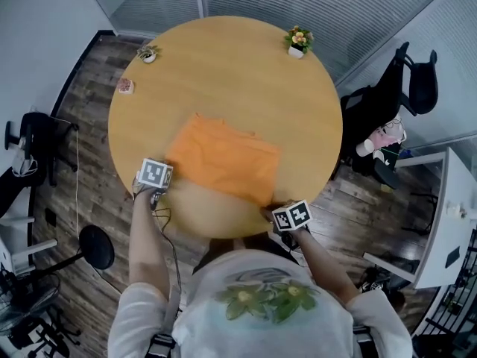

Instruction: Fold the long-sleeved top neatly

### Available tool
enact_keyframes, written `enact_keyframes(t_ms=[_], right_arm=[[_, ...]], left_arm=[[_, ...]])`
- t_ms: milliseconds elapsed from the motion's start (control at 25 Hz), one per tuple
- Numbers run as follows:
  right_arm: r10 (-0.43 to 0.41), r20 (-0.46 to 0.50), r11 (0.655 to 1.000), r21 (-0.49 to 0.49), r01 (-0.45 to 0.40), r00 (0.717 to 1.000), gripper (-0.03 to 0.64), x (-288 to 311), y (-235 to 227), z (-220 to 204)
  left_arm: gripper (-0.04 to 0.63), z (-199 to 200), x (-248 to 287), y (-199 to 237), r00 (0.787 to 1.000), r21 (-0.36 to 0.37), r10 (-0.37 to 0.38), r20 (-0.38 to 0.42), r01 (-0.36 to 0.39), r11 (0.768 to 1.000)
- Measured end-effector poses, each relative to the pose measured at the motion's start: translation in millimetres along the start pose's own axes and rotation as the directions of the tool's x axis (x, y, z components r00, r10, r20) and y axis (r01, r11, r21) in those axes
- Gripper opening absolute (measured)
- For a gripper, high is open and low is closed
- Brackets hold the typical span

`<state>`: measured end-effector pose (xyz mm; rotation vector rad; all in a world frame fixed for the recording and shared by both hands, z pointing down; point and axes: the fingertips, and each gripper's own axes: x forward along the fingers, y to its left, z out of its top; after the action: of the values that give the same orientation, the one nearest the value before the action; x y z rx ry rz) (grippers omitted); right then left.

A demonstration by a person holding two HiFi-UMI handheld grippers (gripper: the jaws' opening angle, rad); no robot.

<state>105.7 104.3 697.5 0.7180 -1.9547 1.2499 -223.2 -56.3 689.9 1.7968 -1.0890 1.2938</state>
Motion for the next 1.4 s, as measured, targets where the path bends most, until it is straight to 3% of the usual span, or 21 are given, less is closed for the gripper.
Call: enact_keyframes(t_ms=[80, 240, 320, 400, 520, 680, 720, 800, 880, 920, 1040, 1200, 1400], right_arm=[[0.021, -0.006, 1.0, -0.014, -0.021, 1.0, 0.175, -5.2, 3.0, -2.1], [0.018, 0.048, 1.0, -0.01, -0.018, 0.999, 0.183, -41.2, -17.0, 10.7], [-0.024, 0.104, 1.0, -0.011, 0.025, 0.994, 0.183, -63.6, -39.8, 32.2], [-0.071, 0.148, 0.997, -0.028, 0.076, 0.986, 0.183, -80.9, -62.6, 59.3], [-0.115, 0.186, 0.988, -0.081, 0.132, 0.976, 0.183, -92.2, -82.2, 101.6], [-0.124, 0.161, 0.973, -0.175, 0.152, 0.979, 0.183, -84.0, -93.8, 144.2], [-0.12, 0.149, 0.97, -0.192, 0.147, 0.982, 0.183, -79.9, -96.1, 151.2], [-0.107, 0.119, 0.966, -0.223, 0.131, 0.987, 0.183, -70.1, -99.8, 161.0], [-0.091, 0.083, 0.962, -0.249, 0.109, 0.992, 0.183, -58.3, -102.4, 166.3], [-0.087, 0.065, 0.96, -0.26, 0.101, 0.994, 0.183, -52.2, -104.4, 168.0], [-0.087, 0.023, 0.951, -0.295, 0.09, 0.996, 0.219, -35.6, -113.4, 174.1], [-0.036, -0.033, 0.954, -0.298, 0.024, 0.999, 0.221, -18.3, -121.1, 170.4], [0.013, -0.052, 0.954, -0.298, -0.028, 0.999, 0.218, -9.8, -124.5, 167.8]], left_arm=[[0.067, -1.0, -8.0, 1.7, 0.999, -0.003, 0.036, 0.004, -0.036, 0.999], [0.095, -7.2, -45.3, -17.8, 0.986, 0.029, 0.113, 0.127, -0.117, 0.993], [0.096, -4.1, -65.2, -53.5, 0.976, -0.001, 0.08, 0.203, -0.082, 0.997], [0.11, -2.3, -73.4, -100.0, 0.971, -0.141, -0.012, 0.237, 0.046, 0.989], [0.213, -5.0, -66.5, -179.3, 0.939, -0.32, -0.229, 0.255, 0.305, 0.897], [0.253, 0.0, -53.3, -254.7, 0.896, -0.4, -0.365, 0.252, 0.44, 0.804], [0.253, 3.6, -51.3, -271.7, 0.877, -0.428, -0.402, 0.263, 0.48, 0.766], [0.253, 11.5, -48.0, -302.1, 0.828, -0.494, -0.47, 0.305, 0.56, 0.665], [0.255, 16.8, -41.5, -324.3, 0.8, -0.552, -0.498, 0.334, 0.595, 0.584], [0.254, 17.8, -35.7, -332.1, 0.8, -0.572, -0.498, 0.336, 0.593, 0.567], [0.253, 19.8, -12.6, -345.0, 0.819, -0.612, -0.473, 0.325, 0.563, 0.555], [0.252, 17.3, 14.0, -352.7, 0.844, -0.697, -0.43, 0.321, 0.518, 0.495], [0.206, 9.2, 32.3, -347.5, 0.884, -0.77, -0.37, 0.285, 0.441, 0.461]])
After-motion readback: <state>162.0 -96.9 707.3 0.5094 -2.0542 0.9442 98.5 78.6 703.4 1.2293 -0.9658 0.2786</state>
